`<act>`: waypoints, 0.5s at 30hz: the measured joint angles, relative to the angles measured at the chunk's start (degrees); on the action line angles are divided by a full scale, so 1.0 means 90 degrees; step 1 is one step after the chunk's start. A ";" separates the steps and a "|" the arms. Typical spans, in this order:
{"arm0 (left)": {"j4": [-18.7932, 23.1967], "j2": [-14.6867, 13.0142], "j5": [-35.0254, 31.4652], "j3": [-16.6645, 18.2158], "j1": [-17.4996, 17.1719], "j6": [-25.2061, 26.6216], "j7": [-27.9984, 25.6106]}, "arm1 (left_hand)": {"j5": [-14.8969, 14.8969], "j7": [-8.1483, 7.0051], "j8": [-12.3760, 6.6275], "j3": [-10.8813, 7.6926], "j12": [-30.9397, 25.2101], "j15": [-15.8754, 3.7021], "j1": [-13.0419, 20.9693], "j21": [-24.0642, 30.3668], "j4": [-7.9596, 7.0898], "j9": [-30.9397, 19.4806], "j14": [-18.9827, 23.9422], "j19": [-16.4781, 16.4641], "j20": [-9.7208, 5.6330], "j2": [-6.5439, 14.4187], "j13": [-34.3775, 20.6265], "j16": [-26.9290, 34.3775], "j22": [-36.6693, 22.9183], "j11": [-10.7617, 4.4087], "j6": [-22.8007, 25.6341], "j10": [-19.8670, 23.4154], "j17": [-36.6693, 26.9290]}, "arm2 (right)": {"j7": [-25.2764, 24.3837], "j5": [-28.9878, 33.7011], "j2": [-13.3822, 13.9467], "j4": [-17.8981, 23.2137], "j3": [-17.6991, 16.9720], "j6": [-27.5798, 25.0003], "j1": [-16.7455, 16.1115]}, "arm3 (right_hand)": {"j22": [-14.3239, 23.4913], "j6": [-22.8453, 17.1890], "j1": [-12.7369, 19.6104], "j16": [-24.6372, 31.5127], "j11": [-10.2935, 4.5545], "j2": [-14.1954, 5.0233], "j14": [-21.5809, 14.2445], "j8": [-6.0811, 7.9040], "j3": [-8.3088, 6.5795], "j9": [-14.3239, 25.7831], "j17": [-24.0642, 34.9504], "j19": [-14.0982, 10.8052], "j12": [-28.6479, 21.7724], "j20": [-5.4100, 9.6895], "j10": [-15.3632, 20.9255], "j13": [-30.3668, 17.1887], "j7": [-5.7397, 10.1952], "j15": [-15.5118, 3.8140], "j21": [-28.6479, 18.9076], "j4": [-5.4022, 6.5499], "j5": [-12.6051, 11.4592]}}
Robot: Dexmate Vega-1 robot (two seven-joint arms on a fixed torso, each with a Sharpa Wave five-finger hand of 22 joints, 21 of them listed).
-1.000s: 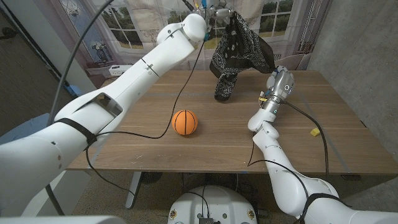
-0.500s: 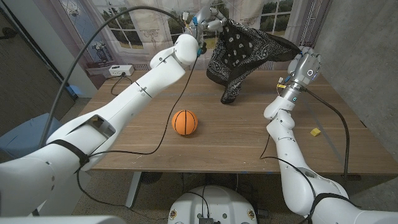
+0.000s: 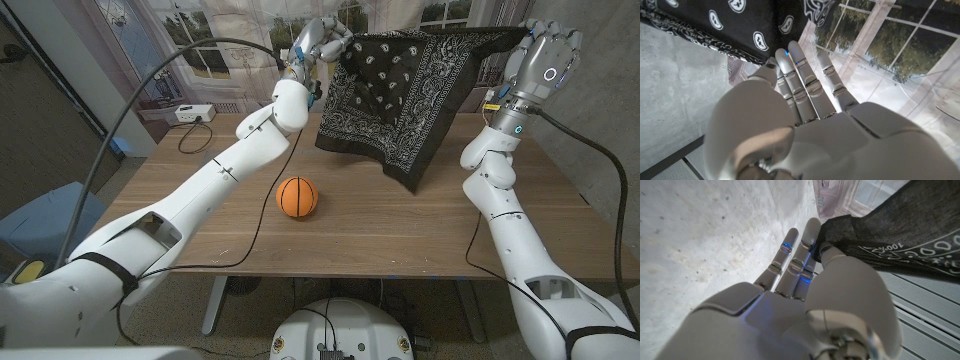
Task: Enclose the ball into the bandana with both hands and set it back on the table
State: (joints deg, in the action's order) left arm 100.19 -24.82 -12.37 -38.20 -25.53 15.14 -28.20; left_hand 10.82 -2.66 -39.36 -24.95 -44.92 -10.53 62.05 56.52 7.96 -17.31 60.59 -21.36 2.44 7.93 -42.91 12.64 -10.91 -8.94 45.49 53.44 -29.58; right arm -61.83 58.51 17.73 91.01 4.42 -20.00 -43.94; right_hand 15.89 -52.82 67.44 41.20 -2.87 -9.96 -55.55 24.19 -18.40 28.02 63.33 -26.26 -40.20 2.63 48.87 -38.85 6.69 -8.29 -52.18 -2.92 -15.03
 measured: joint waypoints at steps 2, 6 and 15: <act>-0.0079 0.0004 -0.0043 0.0090 -0.0085 -0.0032 -0.0097 | 0.0020 0.0000 -0.0001 0.0000 0.0000 0.0000 0.0000 0.0008 0.0000 0.0000 0.0000 0.0000 0.0000 0.0000 0.0002 0.0000 0.0000 -0.0011 0.0000 0.0011 -0.0006 | 0.0038 -0.0166 0.0160 0.0118 0.0088 -0.0310 0.0013 | -0.0001 0.0000 0.0000 0.0000 0.0000 0.0000 0.0000 0.0000 -0.0001 -0.0003 0.0038 0.0000 -0.0167 0.0000 0.0000 0.0000 0.0000 0.0000 -0.0019 0.0000 -0.0030; -0.0132 0.0034 -0.0211 0.0163 -0.0238 -0.0296 -0.0415 | -0.0004 0.0000 -0.0001 0.0000 0.0000 0.0000 0.0000 0.0008 0.0000 0.0000 0.0000 0.0000 0.0000 0.0000 0.0019 0.0000 0.0000 -0.0015 0.0000 0.0014 -0.0006 | 0.0194 -0.0364 0.0680 0.0533 0.0479 -0.0611 0.0078 | -0.0023 -0.0020 -0.0007 0.0000 0.0001 0.0008 0.0000 0.0000 -0.0020 -0.0016 0.0100 0.0000 -0.0261 0.0000 0.0000 0.0002 0.0021 0.0000 -0.0044 0.0019 -0.0031; -0.0030 -0.0057 -0.0408 0.0523 -0.0670 -0.0567 -0.0813 | -0.0005 -0.0012 -0.0001 0.0001 -0.0001 0.0011 0.0001 0.0056 0.0001 0.0000 0.0012 0.0000 0.0000 0.0000 0.0022 0.0000 -0.0001 -0.0022 0.0012 0.0022 -0.0005 | 0.0864 -0.0653 0.1443 0.1290 0.1249 -0.1343 0.0303 | -0.0070 -0.0020 -0.0007 0.0000 0.0000 0.0008 -0.0001 0.0000 -0.0021 -0.0011 0.0197 0.0079 -0.0266 0.0012 0.0000 0.0030 0.0021 0.0000 -0.0093 0.0020 -0.0031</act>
State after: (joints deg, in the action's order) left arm 99.93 -25.34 -16.04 -33.50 -31.56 10.04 -35.51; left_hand 10.78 -2.77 -39.36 -24.94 -44.93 -10.44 62.06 57.02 7.97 -17.31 60.70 -21.36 2.44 7.93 -42.72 12.64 -10.92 -9.14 45.59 53.64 -29.62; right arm -54.06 52.63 30.71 102.62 15.65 -32.09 -41.22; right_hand 15.26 -53.00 67.37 41.20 -2.87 -9.89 -55.55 24.19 -18.59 27.93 65.11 -25.56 -42.59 2.73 48.86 -38.58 6.88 -8.28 -53.02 -2.73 -15.31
